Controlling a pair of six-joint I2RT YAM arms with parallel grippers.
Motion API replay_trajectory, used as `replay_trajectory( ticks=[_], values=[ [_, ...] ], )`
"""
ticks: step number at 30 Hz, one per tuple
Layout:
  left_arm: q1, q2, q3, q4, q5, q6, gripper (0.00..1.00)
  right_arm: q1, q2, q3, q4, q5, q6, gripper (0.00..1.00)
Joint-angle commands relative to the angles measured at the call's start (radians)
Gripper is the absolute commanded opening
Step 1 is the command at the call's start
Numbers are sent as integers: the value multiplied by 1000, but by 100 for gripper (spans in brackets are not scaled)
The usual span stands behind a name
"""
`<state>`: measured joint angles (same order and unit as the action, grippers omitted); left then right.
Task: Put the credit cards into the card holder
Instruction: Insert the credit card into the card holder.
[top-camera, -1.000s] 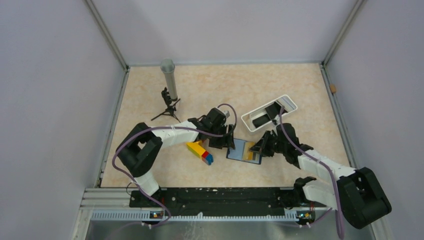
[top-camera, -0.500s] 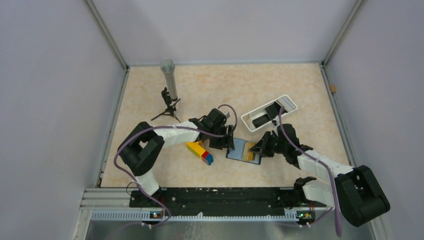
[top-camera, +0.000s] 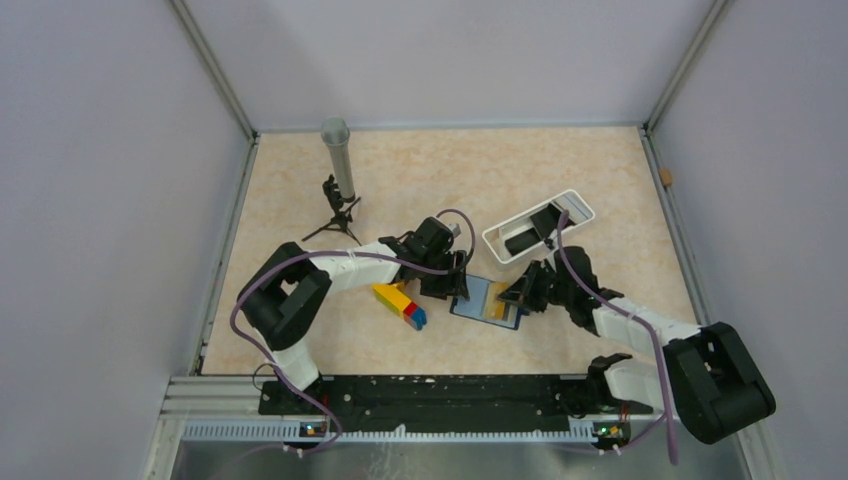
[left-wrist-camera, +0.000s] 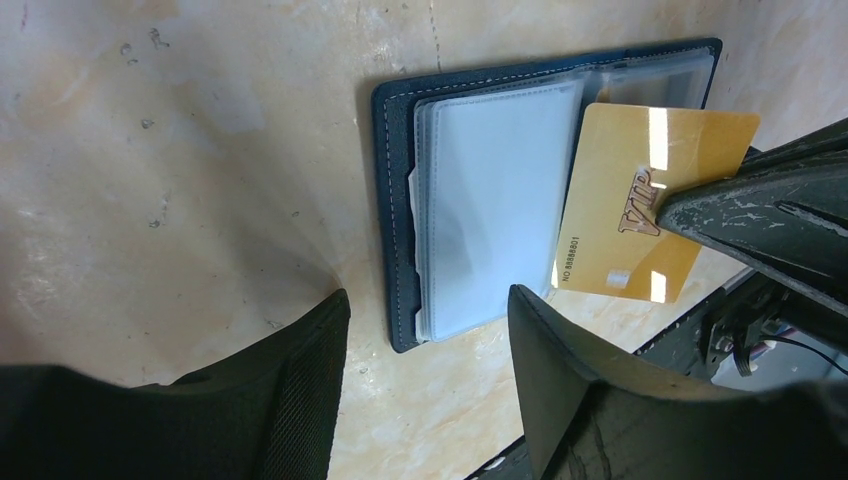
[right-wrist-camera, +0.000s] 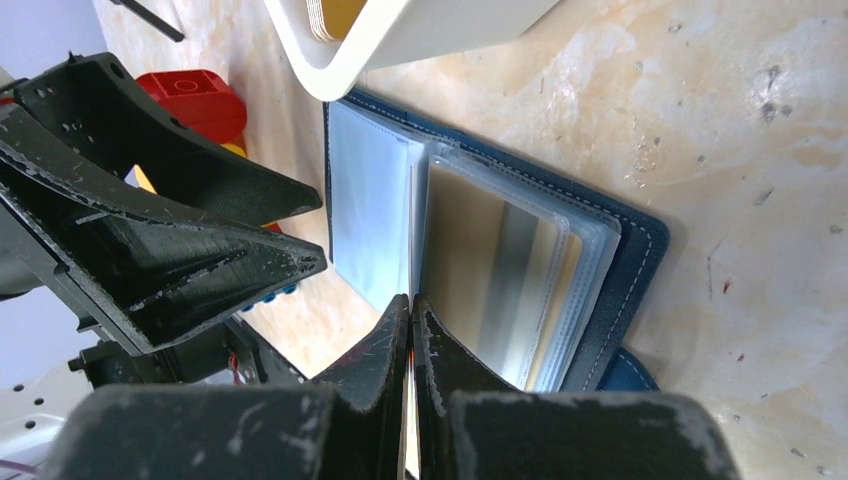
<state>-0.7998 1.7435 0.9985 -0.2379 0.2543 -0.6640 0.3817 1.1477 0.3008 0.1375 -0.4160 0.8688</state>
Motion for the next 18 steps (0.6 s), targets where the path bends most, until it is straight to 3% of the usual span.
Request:
replay_trajectory(
  ticks=[1,18],
  values=[
    [-3,19,-2,-1,-11,13,61,-21,16,-20,65,-12,11,0],
    [-3,31,3,-8,-12,18,59,-29,12,-25,102,-41,51,0]
  ],
)
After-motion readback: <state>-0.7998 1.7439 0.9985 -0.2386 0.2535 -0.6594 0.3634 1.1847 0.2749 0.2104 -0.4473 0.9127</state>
